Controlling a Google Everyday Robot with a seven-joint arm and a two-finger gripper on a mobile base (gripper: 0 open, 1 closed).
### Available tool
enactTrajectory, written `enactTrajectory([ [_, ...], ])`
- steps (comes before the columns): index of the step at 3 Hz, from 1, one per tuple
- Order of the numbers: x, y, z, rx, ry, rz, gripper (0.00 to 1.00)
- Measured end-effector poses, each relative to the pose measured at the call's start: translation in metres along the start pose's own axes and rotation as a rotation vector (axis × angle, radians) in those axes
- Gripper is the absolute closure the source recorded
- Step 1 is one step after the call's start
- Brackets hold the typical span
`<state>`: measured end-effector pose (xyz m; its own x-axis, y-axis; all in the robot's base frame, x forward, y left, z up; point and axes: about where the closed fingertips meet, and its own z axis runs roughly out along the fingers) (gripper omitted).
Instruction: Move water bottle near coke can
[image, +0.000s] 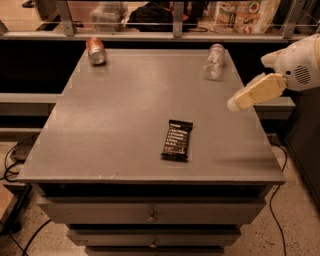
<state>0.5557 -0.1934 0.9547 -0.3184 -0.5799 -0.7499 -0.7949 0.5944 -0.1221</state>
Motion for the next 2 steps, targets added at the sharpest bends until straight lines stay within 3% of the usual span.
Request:
enactTrajectory([
  [1,0.000,-0.055,0.018,0.101,-0.072,0.100,0.00],
  [2,-0.008,-0.093,0.029,0.146,-0.039,0.093,0.00],
])
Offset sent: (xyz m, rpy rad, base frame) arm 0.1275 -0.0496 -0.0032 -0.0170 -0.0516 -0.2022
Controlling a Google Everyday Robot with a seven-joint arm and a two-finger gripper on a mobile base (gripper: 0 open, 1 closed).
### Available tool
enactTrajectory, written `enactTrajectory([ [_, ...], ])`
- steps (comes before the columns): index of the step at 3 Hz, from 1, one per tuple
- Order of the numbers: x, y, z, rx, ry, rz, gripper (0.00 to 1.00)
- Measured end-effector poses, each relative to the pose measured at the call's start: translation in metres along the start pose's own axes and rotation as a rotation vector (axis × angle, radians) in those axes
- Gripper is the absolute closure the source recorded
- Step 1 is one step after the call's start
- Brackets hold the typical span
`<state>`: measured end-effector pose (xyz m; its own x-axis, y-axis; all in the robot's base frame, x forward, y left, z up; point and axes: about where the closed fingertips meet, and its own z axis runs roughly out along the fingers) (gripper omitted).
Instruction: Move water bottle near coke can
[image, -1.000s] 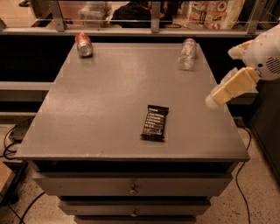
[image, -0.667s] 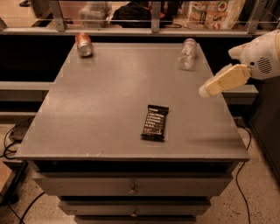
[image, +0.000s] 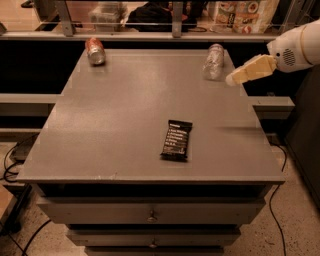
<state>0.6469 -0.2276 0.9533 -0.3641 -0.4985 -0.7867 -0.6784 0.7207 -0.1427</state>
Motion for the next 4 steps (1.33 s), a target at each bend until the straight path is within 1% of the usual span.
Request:
enactTrajectory([
  [1,0.000,-0.001,0.014,-0.010,-0.005,0.035,0.00],
  [2,-0.001,-0.012,0.037,-0.004,-0.049,0.093,0.00],
  [3,-0.006,-0.028,0.068,-0.017,-0.125,0.176,0.00],
  [4,-0.009,-0.043,0.103,0.008,-0.166,0.211,0.00],
])
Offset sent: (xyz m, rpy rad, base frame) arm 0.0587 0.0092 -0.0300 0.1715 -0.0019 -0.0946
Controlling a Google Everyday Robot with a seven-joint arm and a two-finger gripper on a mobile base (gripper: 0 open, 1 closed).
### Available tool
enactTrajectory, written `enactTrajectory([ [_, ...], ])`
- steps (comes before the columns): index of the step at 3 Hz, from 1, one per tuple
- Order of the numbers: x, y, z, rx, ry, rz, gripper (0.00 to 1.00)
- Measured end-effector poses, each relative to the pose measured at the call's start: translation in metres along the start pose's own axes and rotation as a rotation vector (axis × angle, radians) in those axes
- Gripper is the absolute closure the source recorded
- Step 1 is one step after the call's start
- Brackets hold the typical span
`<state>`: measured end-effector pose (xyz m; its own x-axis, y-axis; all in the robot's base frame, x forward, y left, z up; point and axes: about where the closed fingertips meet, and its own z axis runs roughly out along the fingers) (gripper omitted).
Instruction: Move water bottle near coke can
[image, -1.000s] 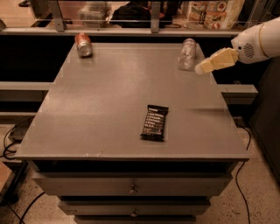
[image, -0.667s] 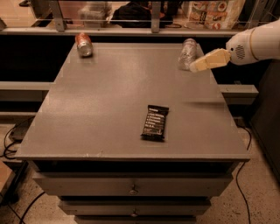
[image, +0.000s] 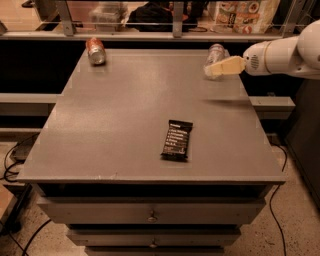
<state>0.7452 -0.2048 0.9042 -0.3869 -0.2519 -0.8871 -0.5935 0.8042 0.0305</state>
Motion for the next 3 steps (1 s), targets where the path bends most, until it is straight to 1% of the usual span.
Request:
enactTrajectory([
  [1,0.000,-0.009,0.031,0.025,-0.021,0.016,0.00],
  [2,0.002,-0.011,0.064,0.045,-0.029,0.037,0.00],
  [3,0.005,-0.015,0.079,0.063,-0.028,0.061,0.00],
])
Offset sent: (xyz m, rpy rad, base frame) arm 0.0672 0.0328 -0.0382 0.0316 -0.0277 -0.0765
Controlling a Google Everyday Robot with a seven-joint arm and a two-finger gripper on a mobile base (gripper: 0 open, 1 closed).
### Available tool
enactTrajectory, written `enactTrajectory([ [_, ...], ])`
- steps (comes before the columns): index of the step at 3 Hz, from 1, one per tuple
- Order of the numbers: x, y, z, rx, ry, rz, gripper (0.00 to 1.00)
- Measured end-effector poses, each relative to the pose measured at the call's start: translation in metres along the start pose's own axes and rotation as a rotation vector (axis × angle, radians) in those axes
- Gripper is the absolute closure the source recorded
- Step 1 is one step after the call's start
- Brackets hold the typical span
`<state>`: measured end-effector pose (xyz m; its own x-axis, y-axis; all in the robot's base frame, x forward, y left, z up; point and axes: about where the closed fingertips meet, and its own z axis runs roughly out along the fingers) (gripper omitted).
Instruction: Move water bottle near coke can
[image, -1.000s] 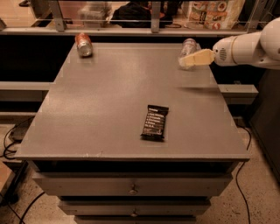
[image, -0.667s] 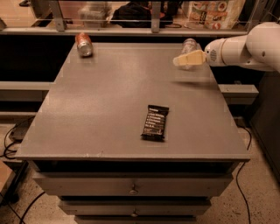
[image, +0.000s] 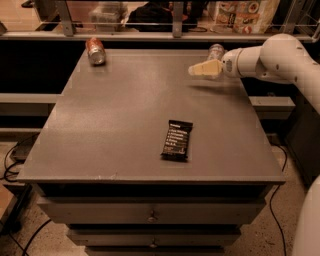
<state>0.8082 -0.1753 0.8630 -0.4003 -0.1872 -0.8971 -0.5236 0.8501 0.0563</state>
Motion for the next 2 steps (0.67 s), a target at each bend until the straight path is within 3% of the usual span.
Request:
enactTrajectory([
  [1,0.0011,-0.0024,0.0129,0.010,0.020,0.009,0.18],
  [2,0.0018,-0.0038,0.0212,0.022,0.042,0.005,0.50],
])
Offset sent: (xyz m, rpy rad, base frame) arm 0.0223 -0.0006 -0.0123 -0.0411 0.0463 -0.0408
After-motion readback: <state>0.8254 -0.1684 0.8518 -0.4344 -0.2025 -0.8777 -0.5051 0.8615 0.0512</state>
